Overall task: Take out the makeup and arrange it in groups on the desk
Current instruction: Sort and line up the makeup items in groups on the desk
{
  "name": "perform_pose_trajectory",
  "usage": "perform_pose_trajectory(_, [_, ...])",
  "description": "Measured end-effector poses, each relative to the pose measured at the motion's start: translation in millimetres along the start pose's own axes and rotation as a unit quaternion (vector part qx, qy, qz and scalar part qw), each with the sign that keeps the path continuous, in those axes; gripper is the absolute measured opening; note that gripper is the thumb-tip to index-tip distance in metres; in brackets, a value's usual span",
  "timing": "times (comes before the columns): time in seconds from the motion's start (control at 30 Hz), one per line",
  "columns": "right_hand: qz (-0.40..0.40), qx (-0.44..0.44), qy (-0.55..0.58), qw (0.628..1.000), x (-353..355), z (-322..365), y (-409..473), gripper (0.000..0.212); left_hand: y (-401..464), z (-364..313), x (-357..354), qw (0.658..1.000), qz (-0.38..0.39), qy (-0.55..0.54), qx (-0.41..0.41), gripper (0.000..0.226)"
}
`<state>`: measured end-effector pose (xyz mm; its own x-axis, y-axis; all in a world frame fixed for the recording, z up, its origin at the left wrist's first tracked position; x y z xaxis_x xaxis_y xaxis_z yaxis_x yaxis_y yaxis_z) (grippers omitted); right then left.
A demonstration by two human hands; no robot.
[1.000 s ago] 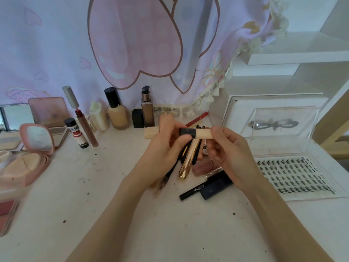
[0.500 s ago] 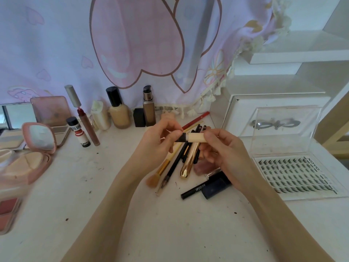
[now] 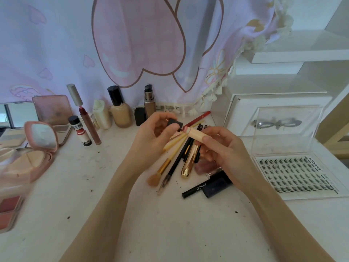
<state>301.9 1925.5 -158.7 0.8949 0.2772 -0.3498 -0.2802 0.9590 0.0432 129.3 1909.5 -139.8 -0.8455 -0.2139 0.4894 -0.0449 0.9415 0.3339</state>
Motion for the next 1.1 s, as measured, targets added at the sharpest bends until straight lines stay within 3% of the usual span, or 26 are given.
perform_pose_trajectory(0.17, [0.010, 0.047, -0.134, 0.990, -5, 3, -5, 0.020, 0, -5, 8, 0.998, -0.047, -0.038, 0.002, 0.015])
perform_pose_trajectory(0.53, [0.073, 0.042, -0.181, 0.980, -12, -2, -6, 0.024, -1, -6, 7, 0.996, -0.059, -0.061, -0.009, 0.024])
perform_pose_trajectory(0.7, [0.053, 0.107, -0.252, 0.960, -14, -5, -5, 0.017, -2, -8, 7, 0.997, -0.055, -0.057, -0.017, 0.025])
perform_pose_trajectory(0.93, [0.058, 0.100, -0.239, 0.964, -20, -5, -7, 0.015, -9, -8, 12, 0.995, -0.067, -0.072, -0.007, 0.029])
perform_pose_trajectory(1.0, [0.056, 0.106, -0.246, 0.962, -21, -6, -5, 0.016, -19, -3, 15, 0.997, -0.060, -0.050, 0.013, 0.035])
perform_pose_trajectory(1.1, [0.055, 0.112, -0.273, 0.954, -25, -3, -2, 0.020, -37, 12, 28, 0.996, -0.040, 0.064, 0.037, 0.040])
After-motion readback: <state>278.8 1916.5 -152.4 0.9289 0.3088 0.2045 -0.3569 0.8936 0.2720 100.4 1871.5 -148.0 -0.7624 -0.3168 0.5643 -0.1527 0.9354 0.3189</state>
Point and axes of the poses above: each hand's wrist, its own y-axis towards the middle knuckle, its own x-axis out of the back of the hand, z = x × y, the point moved 3 cm from there along y, towards the middle knuckle, and after that the axes turned 14 degrees about y, right-handed, at the moved point
